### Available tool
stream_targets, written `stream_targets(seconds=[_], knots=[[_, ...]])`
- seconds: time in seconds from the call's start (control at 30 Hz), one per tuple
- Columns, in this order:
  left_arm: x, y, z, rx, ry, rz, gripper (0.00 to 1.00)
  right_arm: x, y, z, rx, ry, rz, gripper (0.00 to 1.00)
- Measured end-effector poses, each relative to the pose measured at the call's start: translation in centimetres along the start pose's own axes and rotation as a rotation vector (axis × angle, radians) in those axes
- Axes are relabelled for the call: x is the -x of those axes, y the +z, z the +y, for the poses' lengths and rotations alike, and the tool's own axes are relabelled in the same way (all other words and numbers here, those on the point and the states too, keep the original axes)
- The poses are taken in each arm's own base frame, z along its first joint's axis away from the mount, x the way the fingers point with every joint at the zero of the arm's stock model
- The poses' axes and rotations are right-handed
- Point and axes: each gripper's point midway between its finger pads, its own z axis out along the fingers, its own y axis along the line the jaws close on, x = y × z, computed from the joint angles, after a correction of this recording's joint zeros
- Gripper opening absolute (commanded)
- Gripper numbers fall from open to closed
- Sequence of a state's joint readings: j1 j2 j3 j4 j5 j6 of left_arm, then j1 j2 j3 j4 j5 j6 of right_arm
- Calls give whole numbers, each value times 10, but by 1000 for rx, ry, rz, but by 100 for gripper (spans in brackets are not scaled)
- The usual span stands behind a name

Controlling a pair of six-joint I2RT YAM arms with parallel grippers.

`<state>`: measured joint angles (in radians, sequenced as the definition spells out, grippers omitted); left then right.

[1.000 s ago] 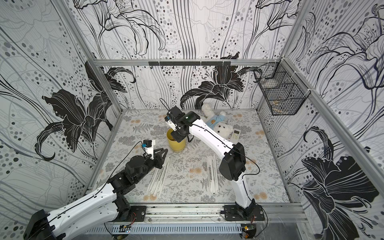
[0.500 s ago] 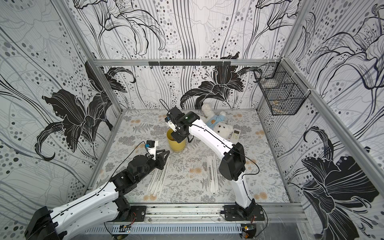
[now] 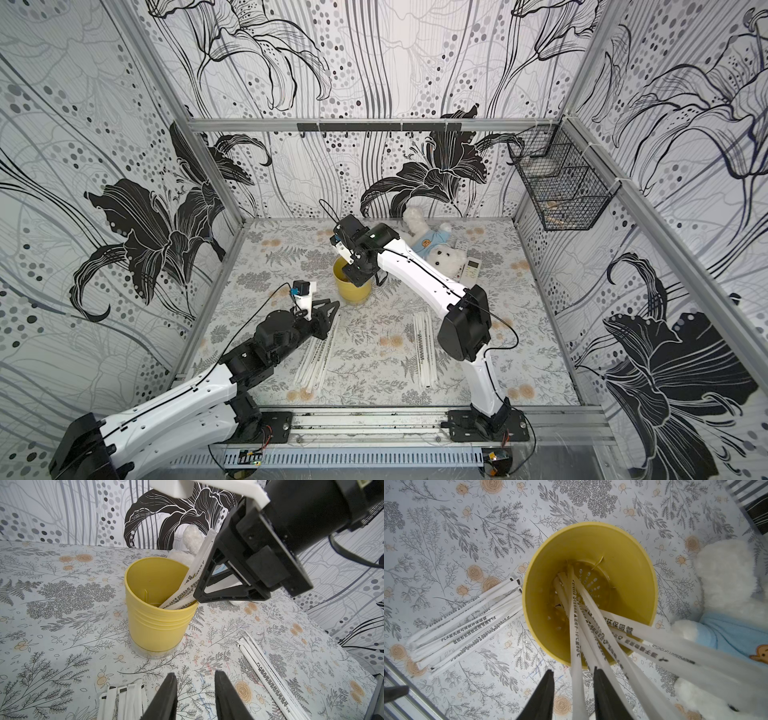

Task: Take the straws out of the storage container
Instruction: Pick up the straw from the container.

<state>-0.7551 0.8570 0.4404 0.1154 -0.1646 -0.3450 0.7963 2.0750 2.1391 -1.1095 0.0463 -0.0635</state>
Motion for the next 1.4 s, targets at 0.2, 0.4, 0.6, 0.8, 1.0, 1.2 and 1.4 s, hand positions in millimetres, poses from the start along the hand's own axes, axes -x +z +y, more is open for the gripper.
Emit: stream_targets(seconds=[0.2, 0.4, 0.6, 0.8, 1.0, 1.2, 1.4], knots=[[0, 0, 0, 0, 1, 1, 36, -1, 0, 0, 1, 15, 5, 23], [1, -1, 0, -1, 2, -3, 36, -1, 0, 1, 1, 20, 5, 15], [7, -5, -2, -10, -3, -24, 35, -3, -9, 2, -2, 25, -6, 10], [16, -12, -3, -20, -11, -53, 35, -2, -42, 5, -15, 33, -63, 10], [29, -23, -2, -19, -27, -104, 35, -1, -76, 10, -38, 46, -139, 9], [35, -31, 0, -15, -46, -124, 34, -13, -107, 24, -57, 61, -245, 7], [40, -39, 2, -10, -64, -141, 34, -34, -148, 48, -30, 99, -424, 7]])
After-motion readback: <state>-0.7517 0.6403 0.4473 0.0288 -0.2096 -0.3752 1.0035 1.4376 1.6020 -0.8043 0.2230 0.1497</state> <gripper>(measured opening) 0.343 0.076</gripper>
